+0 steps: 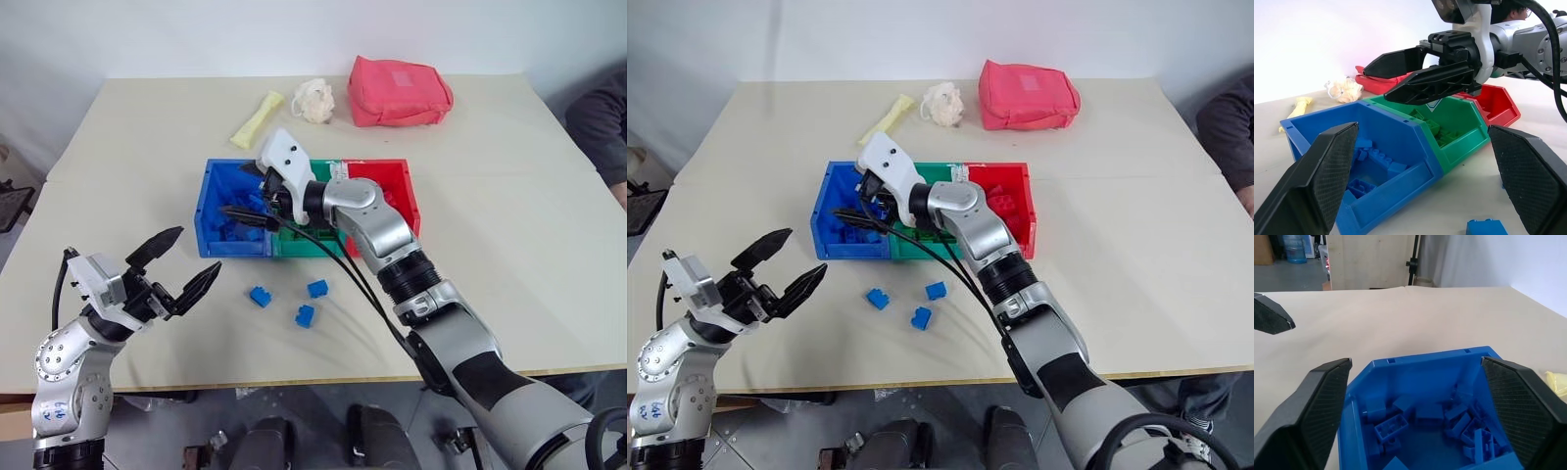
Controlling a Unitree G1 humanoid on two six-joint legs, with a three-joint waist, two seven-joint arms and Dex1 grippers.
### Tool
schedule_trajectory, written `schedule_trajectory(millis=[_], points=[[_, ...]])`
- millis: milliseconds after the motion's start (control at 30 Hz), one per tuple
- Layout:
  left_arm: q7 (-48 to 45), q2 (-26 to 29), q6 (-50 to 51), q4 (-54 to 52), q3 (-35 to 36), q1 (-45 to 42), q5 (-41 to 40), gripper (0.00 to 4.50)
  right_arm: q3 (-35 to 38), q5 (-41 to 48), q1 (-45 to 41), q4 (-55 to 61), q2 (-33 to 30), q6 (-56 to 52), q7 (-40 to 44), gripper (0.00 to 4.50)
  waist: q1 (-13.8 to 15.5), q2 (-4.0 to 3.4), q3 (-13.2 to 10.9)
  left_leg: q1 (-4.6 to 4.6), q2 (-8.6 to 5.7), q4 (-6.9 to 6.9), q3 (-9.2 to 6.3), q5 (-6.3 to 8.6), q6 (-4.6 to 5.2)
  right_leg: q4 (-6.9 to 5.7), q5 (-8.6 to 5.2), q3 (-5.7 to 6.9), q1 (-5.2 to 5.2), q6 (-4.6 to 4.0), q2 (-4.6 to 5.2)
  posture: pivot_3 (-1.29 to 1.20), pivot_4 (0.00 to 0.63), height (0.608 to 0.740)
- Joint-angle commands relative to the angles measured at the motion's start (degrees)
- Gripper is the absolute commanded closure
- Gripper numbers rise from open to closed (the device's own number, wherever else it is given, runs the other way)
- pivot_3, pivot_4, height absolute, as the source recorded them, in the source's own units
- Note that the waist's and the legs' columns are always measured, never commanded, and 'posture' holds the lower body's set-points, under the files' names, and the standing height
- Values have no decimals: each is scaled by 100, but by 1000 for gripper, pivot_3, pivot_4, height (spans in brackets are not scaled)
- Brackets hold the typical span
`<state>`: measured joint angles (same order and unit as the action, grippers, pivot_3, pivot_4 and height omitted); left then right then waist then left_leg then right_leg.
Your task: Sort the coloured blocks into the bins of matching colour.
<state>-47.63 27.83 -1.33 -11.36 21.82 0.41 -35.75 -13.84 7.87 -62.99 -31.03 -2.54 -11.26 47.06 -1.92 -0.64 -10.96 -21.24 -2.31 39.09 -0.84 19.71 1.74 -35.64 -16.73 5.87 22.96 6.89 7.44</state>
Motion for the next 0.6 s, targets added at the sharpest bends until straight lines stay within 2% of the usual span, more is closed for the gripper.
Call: schedule_trajectory(millis=[33, 300, 433, 600], points=[[-118, 151, 72, -244, 115, 54, -188, 0, 81, 192, 230, 708, -237, -58, 416, 72, 9, 0, 0, 0, 0, 0, -1, 0, 0, 0, 0, 0, 0, 0, 0, 0, 150, 740], [-793, 732, 409, -68, 91, 388, -159, 0, 116, 567, 1318, 2266, -1514, -577, 1549, 72, 28, -1, -1, -4, 0, -1, 1, 1, 1, 10, 0, -1, -1, 0, 5, 0, 150, 740], [-1205, 1170, 465, 143, -34, 663, 159, 0, 314, 770, 1920, 2853, -2478, -720, 2159, 72, 35, -1, -1, -4, 9, -1, 6, 1, 0, 20, -1, -3, -4, -2, 10, 0, 150, 740], [-1716, 1461, 339, 293, -261, 700, 368, 0, 406, 817, 2697, 3362, -3655, -905, 2723, 72, 74, -3, -2, -5, 15, -4, 9, 2, -1, 52, -2, 1, -17, -3, 14, 0, 150, 740]])
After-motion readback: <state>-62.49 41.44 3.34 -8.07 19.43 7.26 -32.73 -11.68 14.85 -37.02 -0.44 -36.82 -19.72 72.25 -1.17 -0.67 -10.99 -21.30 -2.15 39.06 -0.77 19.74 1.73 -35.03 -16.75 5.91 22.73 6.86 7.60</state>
